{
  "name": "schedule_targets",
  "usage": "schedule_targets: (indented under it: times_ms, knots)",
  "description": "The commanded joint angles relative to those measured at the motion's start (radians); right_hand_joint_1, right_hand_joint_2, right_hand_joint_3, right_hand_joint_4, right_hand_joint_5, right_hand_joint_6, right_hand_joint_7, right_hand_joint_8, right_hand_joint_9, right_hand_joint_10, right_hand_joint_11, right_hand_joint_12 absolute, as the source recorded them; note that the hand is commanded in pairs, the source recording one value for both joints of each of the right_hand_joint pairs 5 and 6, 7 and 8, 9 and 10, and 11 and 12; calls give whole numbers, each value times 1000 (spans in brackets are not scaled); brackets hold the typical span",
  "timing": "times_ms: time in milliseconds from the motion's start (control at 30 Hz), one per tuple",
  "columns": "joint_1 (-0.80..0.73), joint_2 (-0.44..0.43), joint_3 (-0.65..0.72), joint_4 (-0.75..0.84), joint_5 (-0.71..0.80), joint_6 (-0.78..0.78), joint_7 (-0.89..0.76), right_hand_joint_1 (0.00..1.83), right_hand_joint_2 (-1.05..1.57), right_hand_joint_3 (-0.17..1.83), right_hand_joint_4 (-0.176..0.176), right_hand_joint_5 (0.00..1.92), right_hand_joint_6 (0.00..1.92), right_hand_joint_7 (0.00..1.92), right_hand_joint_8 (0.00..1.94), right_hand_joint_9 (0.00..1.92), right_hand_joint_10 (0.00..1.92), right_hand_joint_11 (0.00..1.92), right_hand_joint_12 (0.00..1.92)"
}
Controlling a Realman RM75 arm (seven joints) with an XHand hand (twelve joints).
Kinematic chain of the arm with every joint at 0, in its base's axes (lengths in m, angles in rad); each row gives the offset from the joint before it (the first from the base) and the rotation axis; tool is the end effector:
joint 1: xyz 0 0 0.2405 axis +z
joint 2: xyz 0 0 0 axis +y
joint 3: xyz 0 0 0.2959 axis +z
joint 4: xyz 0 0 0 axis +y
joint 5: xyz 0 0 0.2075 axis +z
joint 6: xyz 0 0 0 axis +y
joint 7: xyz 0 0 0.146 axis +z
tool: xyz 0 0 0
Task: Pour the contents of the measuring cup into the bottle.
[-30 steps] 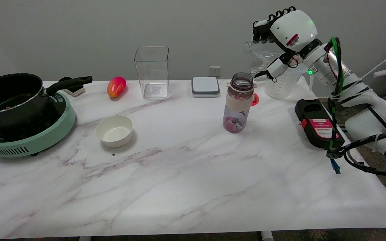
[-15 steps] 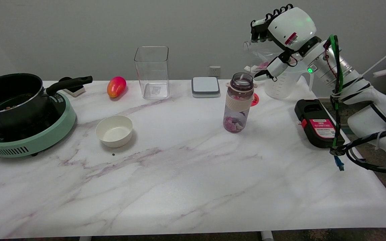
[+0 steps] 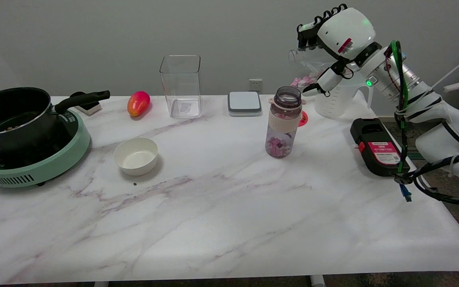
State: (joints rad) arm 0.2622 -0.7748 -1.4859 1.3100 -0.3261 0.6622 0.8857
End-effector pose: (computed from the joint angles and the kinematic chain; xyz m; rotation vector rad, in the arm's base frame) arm -0.1141 -0.3774 0.4524 1.8256 0.5984 0.1660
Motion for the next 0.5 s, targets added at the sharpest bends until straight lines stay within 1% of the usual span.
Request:
schedule_targets:
  times_ms: [33,500]
  knots:
    - [2,19,2,1,-33,-7,10,1378,1117,554,0,1718,1718,1793,1793,1725,1725,1326,1326]
    - [2,19,-7,6,-61,-32,17,1378,1110,556,0,1717,1717,1788,1788,1720,1720,1318,1318]
